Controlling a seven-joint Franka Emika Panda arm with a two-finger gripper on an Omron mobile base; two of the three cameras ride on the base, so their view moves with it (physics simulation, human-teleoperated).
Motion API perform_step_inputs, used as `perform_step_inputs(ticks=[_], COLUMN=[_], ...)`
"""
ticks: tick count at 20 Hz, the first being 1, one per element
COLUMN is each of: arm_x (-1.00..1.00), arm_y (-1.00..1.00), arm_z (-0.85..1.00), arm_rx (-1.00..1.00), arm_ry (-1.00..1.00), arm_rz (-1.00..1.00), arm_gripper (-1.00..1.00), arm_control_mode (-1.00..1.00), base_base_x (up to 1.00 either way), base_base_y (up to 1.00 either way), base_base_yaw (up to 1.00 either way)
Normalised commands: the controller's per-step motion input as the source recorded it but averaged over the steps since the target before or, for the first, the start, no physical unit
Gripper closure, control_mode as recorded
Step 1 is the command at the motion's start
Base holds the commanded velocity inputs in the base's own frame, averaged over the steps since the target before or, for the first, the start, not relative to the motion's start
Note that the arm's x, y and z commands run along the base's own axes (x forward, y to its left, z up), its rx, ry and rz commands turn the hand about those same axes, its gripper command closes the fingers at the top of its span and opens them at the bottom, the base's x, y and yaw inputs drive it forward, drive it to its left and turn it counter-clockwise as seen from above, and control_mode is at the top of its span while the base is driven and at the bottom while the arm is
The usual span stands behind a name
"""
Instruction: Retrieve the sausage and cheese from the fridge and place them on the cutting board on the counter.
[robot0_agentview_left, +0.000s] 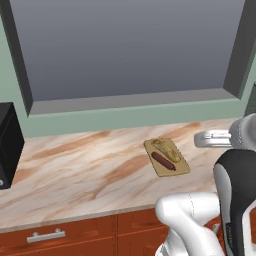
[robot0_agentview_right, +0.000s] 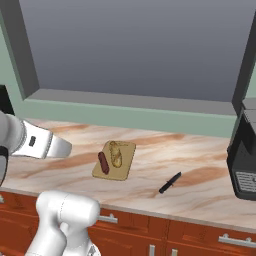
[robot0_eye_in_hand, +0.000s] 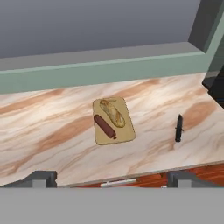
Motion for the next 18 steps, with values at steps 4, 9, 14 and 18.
perform_step_inputs(ticks=[4,9,14,18], arm_x=[0.00,0.00,0.00,0.00], arm_y=[0.00,0.00,0.00,0.00], arm_z=[0.00,0.00,0.00,0.00], arm_rx=[0.00,0.00,0.00,0.00], arm_ry=[0.00,0.00,0.00,0.00], arm_rz=[0.00,0.00,0.00,0.00], arm_gripper=[-1.00,-1.00,-1.00,-1.00], arm_control_mode=[1.00,1.00,1.00,1.00], base_base_x=[-1.00,-0.30,-0.16,-0.12], base_base_y=[0.09,0.40,0.21,0.04], base_base_yaw=[0.02,0.36,1.00,1.00])
